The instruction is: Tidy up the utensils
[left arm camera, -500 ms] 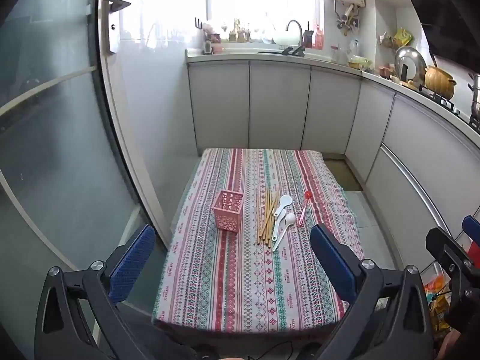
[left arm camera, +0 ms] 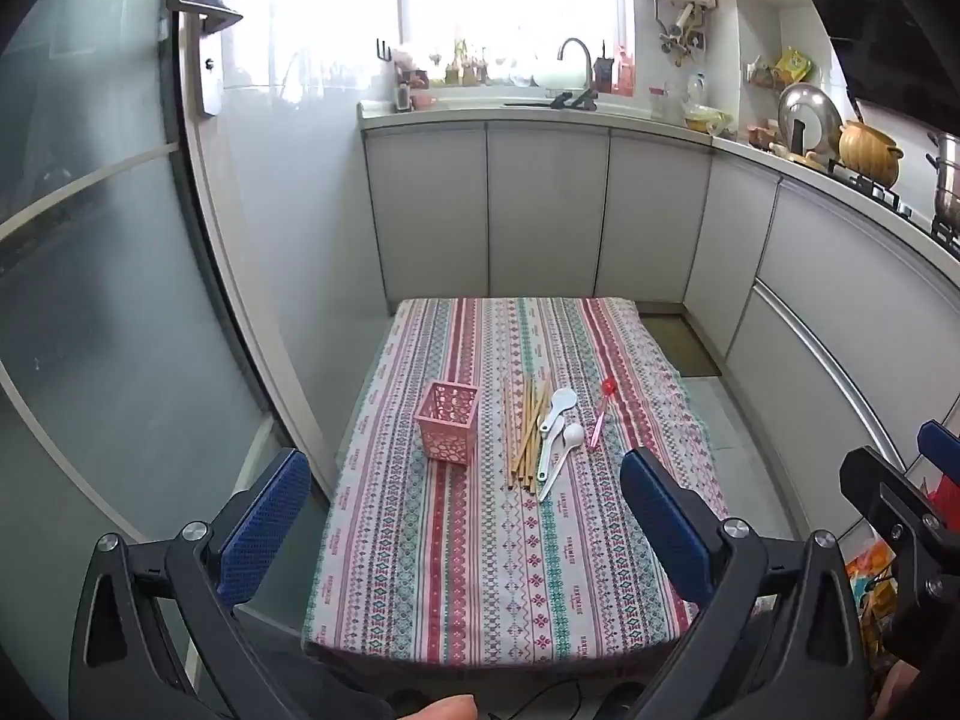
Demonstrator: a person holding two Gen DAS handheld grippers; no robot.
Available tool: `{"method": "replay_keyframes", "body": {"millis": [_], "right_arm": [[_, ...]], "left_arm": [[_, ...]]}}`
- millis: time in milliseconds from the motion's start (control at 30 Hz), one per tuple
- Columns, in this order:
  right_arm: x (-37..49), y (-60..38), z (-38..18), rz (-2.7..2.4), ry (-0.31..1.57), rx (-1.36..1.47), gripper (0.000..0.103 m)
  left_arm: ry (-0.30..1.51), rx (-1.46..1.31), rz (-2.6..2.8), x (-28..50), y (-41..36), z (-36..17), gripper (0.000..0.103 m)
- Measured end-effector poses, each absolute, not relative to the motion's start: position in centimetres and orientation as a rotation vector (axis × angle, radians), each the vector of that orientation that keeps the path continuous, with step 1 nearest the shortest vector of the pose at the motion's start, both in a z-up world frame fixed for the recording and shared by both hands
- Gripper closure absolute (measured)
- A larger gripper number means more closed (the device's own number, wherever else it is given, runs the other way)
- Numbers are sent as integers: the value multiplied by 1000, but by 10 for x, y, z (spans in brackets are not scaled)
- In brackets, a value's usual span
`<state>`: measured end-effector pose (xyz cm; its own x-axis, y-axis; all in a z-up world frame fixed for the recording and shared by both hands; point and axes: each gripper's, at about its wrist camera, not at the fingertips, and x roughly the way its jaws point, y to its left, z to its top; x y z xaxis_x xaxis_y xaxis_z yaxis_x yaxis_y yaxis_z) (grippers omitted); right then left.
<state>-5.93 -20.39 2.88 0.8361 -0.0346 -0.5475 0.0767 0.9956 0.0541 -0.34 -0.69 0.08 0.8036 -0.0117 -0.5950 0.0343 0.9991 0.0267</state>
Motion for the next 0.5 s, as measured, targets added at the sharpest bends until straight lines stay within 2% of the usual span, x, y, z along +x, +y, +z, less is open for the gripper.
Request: {"method": "replay_keyframes", "body": {"millis": [500], "right_arm": [[-54, -203, 25, -49, 582, 66, 0]], "left_arm": [[639, 40, -42, -2, -8, -3, 0]]}}
